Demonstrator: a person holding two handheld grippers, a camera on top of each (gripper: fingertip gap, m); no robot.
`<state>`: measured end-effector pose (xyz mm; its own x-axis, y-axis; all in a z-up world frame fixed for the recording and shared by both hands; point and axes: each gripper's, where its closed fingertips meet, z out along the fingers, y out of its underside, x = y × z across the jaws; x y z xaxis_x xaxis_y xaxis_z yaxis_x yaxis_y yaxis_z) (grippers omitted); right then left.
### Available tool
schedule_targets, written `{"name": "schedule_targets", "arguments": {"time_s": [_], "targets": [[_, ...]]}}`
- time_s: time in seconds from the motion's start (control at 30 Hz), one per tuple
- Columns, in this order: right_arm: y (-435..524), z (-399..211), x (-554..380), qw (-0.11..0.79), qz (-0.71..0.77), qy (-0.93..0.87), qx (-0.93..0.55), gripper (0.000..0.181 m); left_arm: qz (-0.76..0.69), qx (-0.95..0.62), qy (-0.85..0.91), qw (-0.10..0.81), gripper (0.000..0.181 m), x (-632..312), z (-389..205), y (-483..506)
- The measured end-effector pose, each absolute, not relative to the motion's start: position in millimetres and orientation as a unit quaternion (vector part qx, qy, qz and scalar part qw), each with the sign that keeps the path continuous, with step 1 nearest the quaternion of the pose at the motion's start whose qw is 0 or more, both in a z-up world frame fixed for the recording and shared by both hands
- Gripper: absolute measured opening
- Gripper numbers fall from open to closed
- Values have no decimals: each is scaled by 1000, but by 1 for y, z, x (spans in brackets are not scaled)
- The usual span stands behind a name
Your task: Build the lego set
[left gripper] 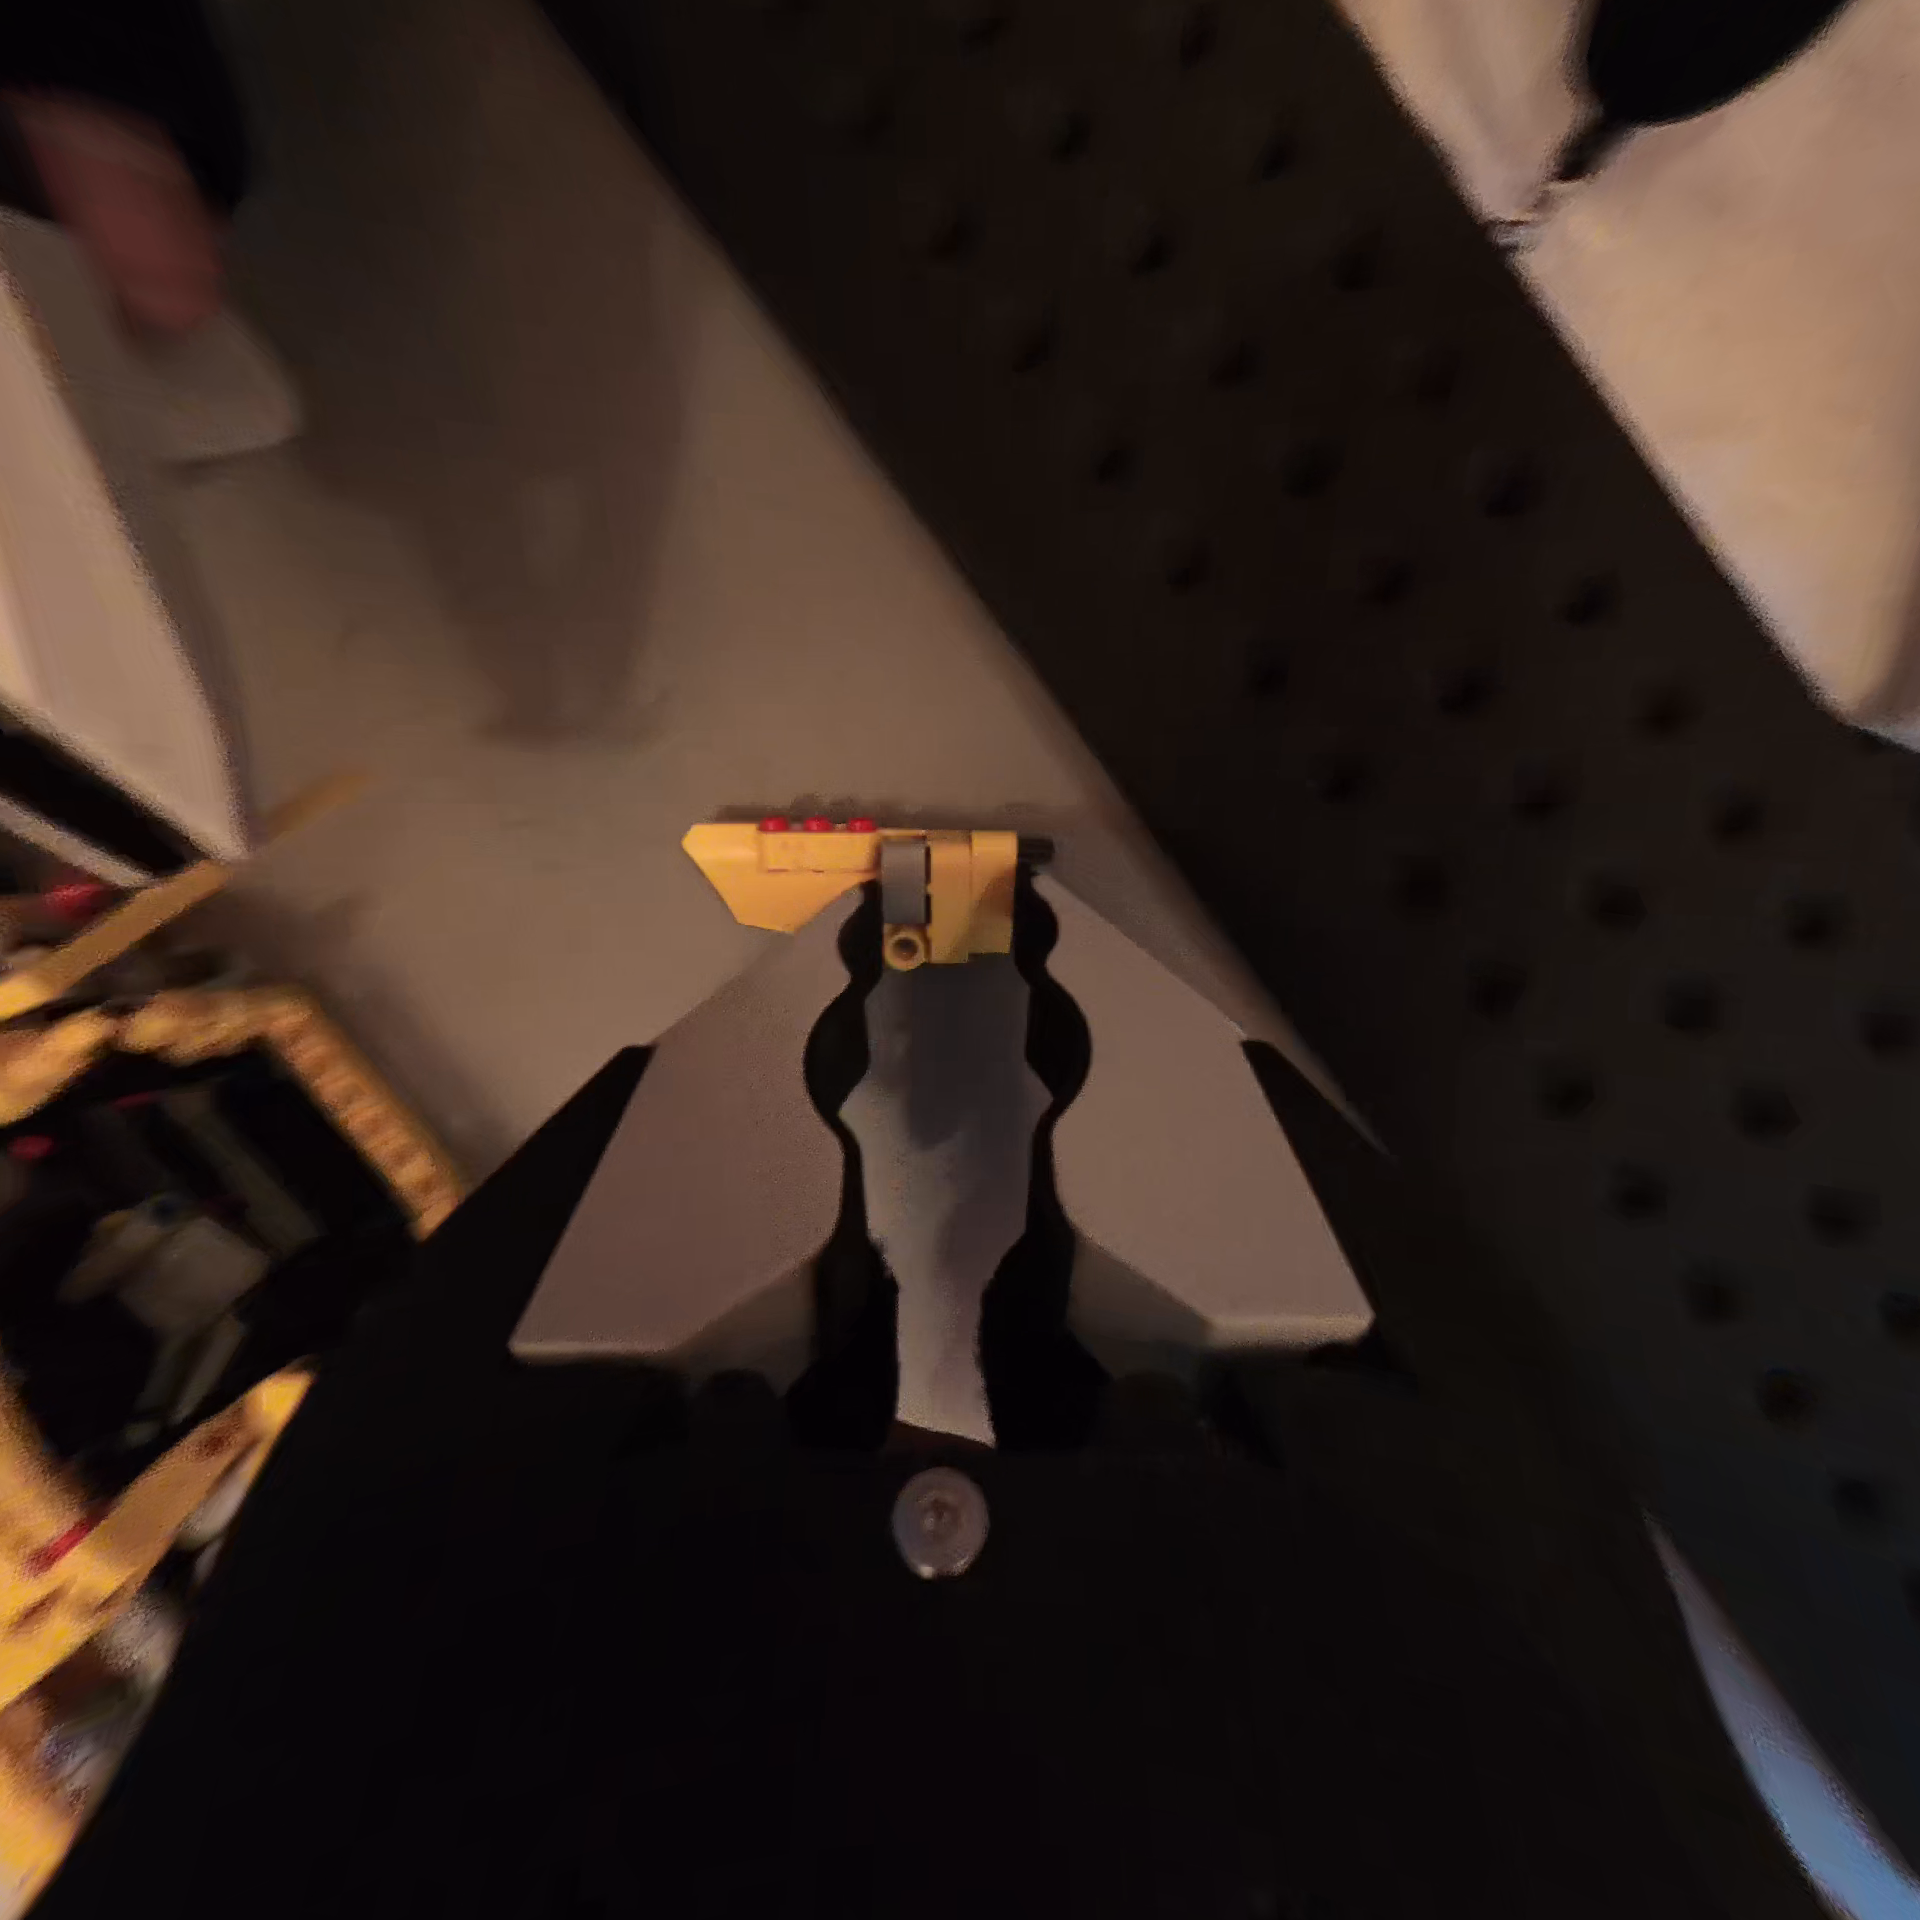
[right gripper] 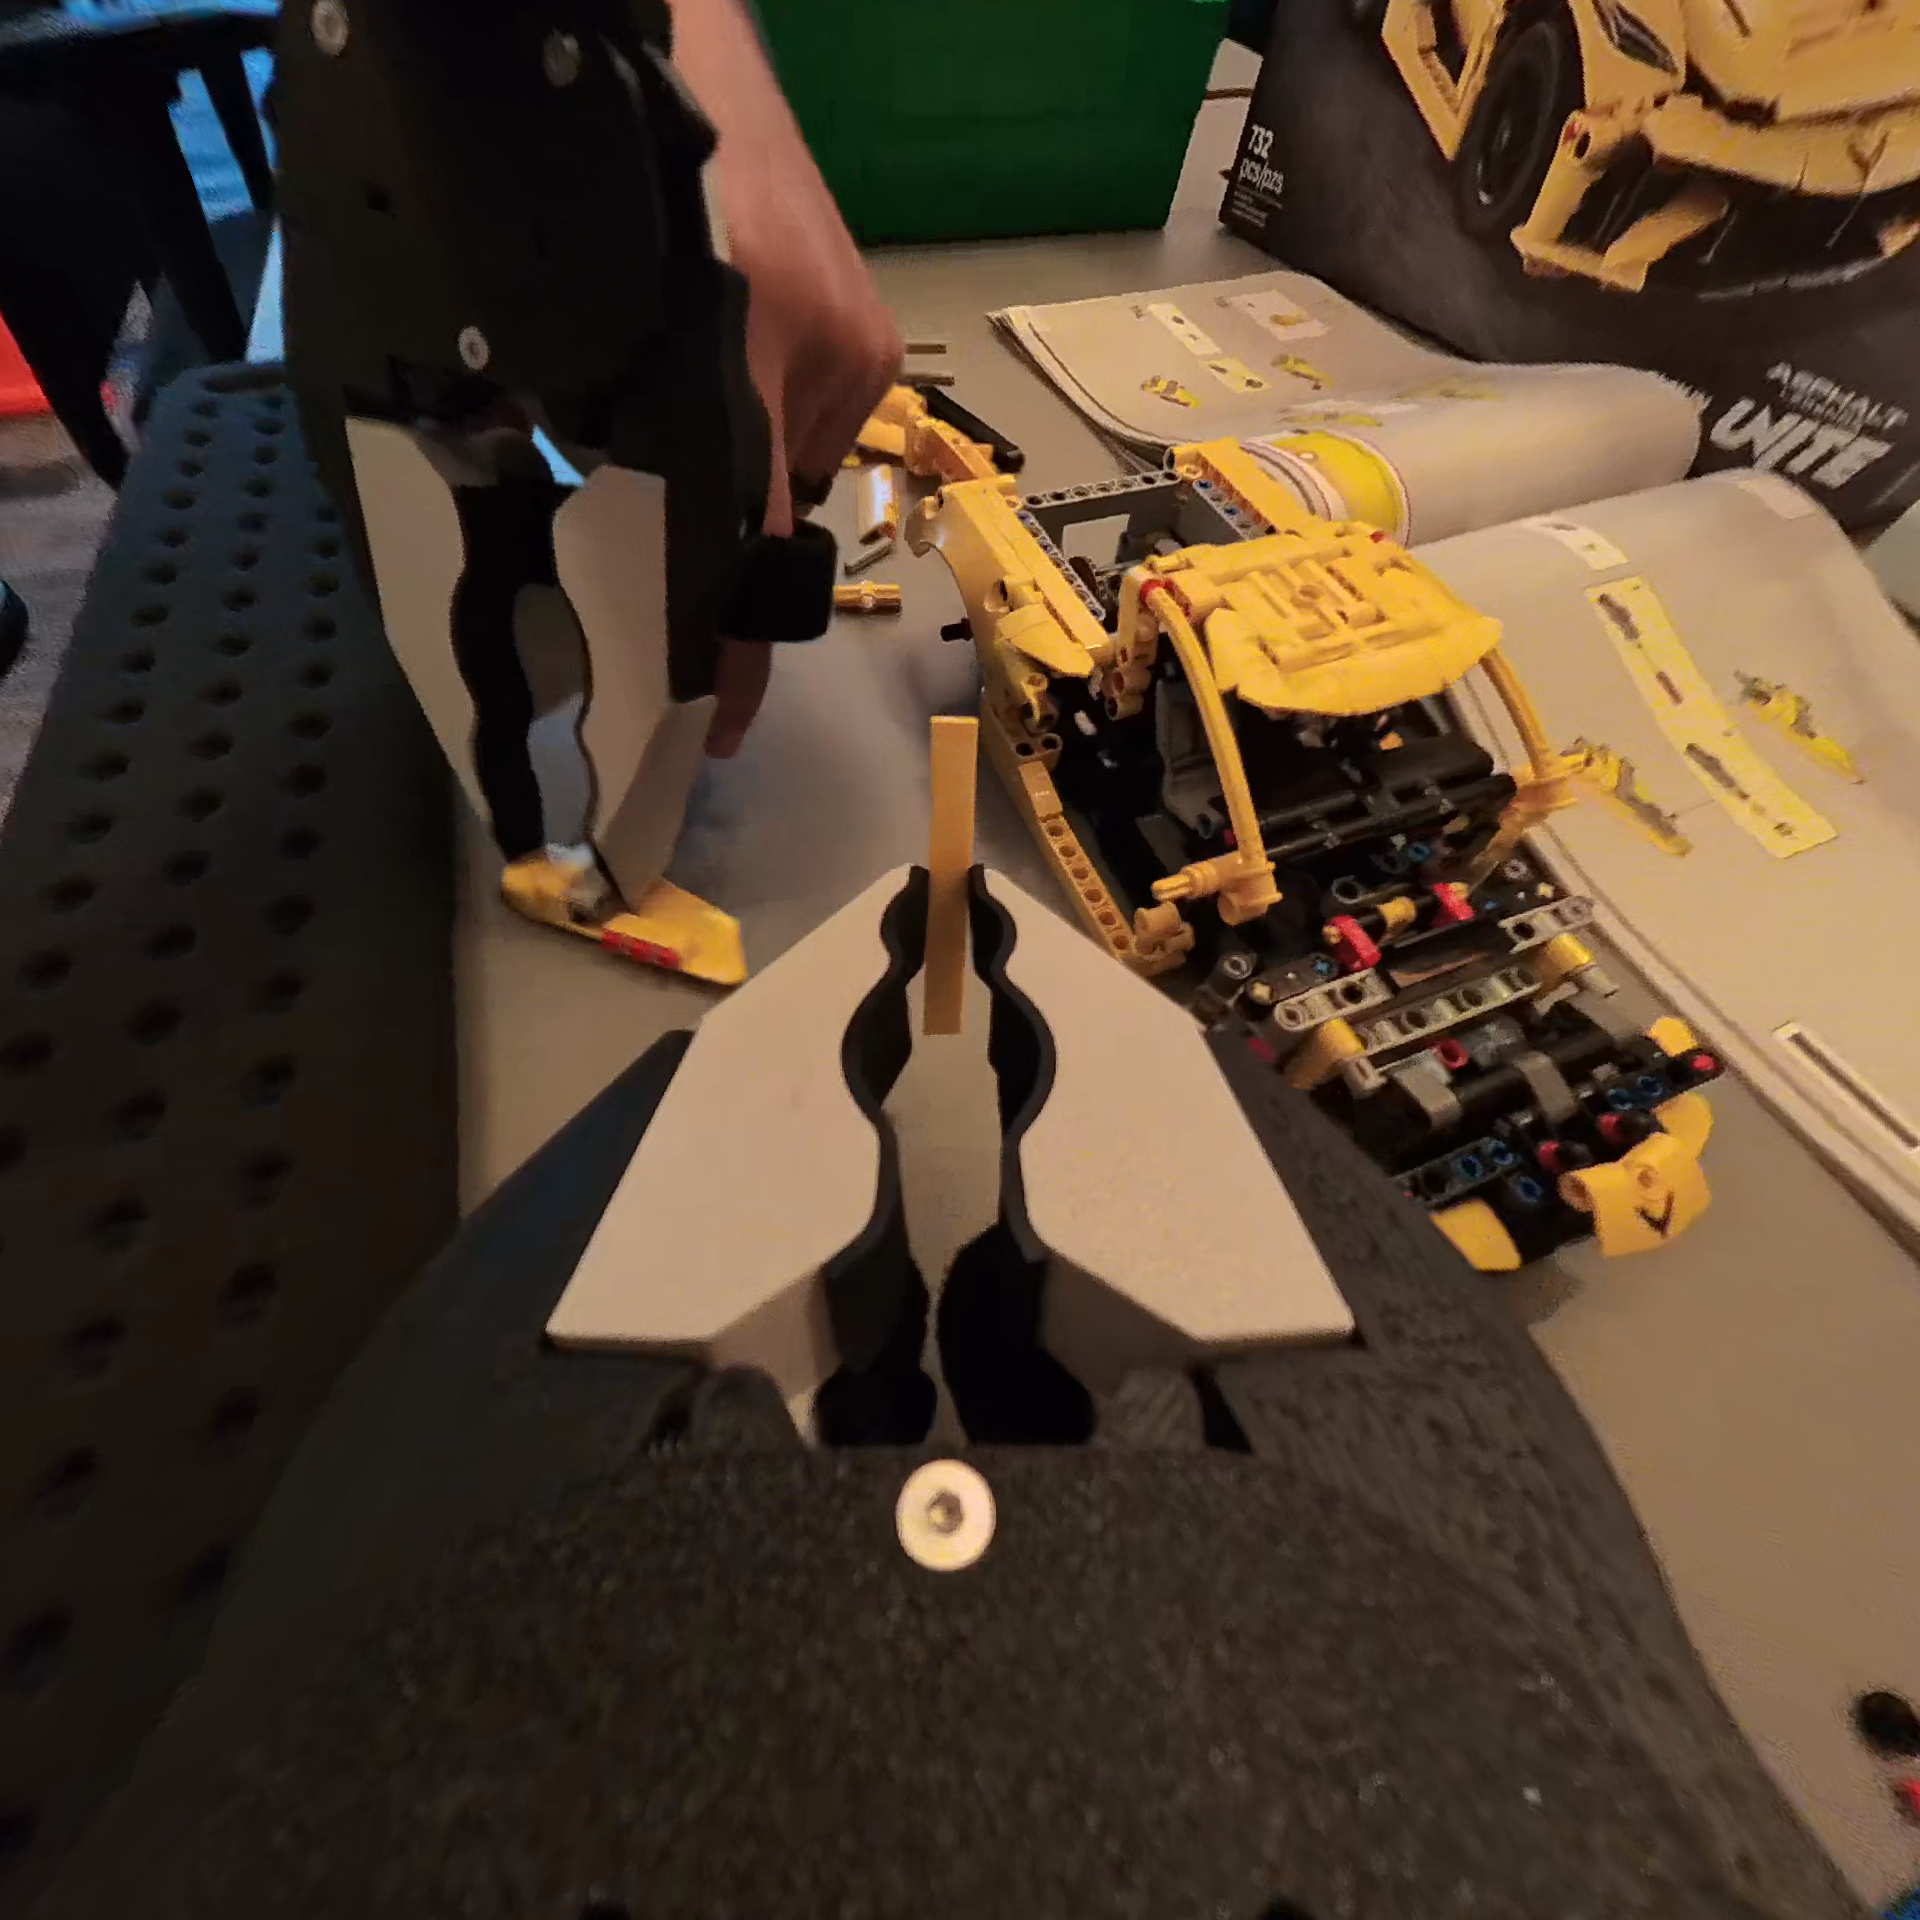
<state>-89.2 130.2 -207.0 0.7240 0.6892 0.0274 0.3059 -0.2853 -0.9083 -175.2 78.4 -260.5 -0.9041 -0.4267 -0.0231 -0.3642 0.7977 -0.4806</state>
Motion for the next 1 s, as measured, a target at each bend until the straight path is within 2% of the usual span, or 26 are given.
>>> {"name": "schedule_targets", "arguments": {"time_s": [0.17, 0.23, 0.3, 0.4, 0.53, 1.0], "targets": [[142, -188, -78, 511, 285, -182, -790, 6, -215, -320, 864, 325, 24, -122, -229, 117], [145, -174, -79, 515, 365, -99, -770, 5, -202, -383, 792, 430, 24, -111, -209, 136], [146, -170, -89, 504, 438, -39, -743, 5, -207, -425, 740, 478, 24, -111, -201, 141], [147, -171, -105, 487, 464, -34, -739, 5, -208, -437, 716, 503, 24, -114, -206, 137], [146, -187, -111, 478, 396, -84, -779, 6, -153, -374, 738, 541, 24, -119, -207, 137], [141, -196, -121, 469, 374, -118, -791, 5, -141, -334, 767, 530, 23, -124, -216, 125]]}}
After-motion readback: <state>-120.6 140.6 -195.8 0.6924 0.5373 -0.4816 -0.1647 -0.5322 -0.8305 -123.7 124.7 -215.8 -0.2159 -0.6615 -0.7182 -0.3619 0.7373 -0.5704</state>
